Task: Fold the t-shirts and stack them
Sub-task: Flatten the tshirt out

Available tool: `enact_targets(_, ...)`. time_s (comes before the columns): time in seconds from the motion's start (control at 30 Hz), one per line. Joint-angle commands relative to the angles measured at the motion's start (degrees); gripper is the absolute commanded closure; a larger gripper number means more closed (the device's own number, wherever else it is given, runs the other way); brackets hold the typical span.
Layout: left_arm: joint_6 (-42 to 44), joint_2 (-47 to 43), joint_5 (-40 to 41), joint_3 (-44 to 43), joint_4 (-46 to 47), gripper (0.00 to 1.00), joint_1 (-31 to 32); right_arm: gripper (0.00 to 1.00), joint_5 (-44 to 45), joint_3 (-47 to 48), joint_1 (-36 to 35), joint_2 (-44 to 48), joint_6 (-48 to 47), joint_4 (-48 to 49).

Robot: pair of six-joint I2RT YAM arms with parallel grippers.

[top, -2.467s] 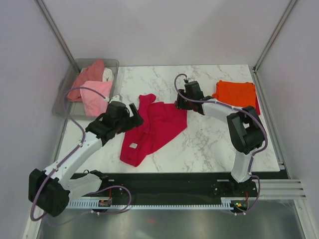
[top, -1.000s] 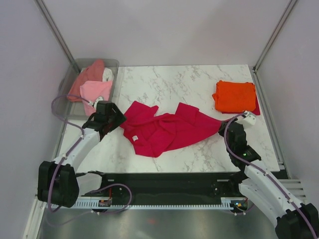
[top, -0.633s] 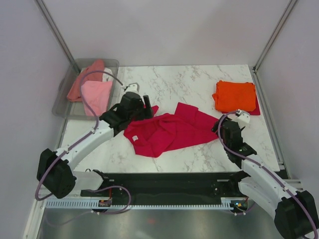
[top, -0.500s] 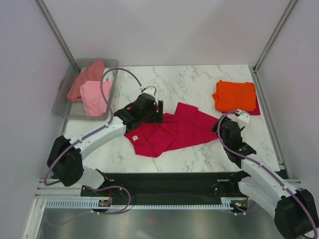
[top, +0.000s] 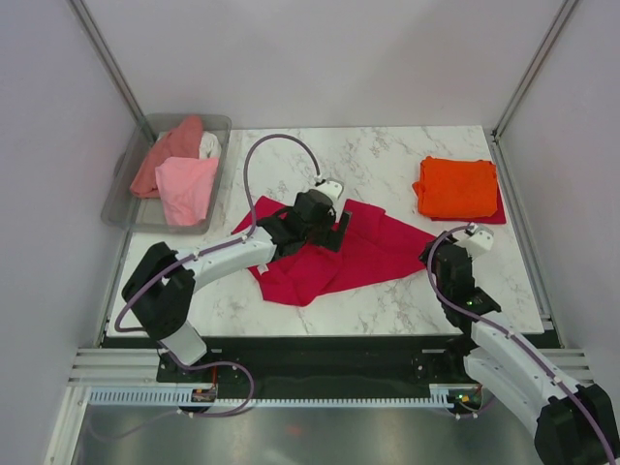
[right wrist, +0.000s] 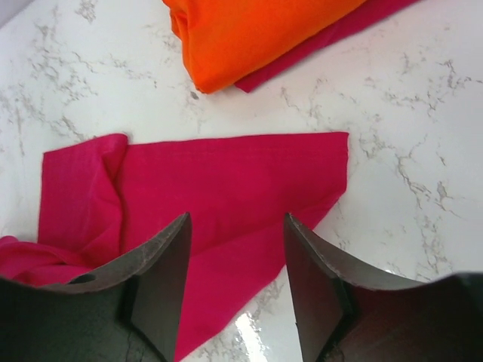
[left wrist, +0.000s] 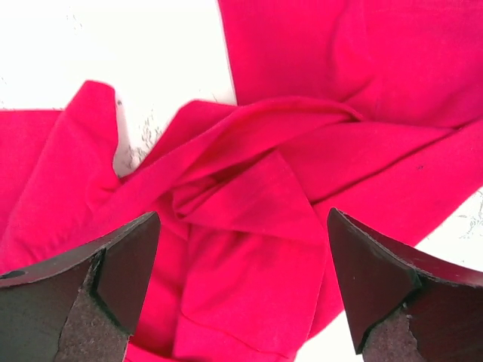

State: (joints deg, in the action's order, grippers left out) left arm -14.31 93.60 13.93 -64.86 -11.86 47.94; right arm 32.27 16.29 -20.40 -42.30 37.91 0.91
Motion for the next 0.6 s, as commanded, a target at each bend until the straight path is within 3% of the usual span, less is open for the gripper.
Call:
enact_targets(0.0,5.7,-0.7,-1.1,-0.5,5.2,0.03,0.0,0.42,0.3,-0.7,0.0,0.8,0.1,2.6)
enact_targets(0.13,9.1,2.2,-6.5,-2.6,4.3,0.17,0.0,0.49,-0.7,-2.2,0.0,2.5,-1.3,4.5)
enact_targets(0.33,8.9,7.8,-2.4,-5.3,2.1,0.17,1.0,0.49,-1.0,-3.2,-0.1,3.5,-1.8,5.6)
enact_targets(0.57,8.9,13.2,-4.4,-9.6,-0.5,0.32,1.3,0.48,-1.5,-2.8,0.0,1.8,-1.8,6.1)
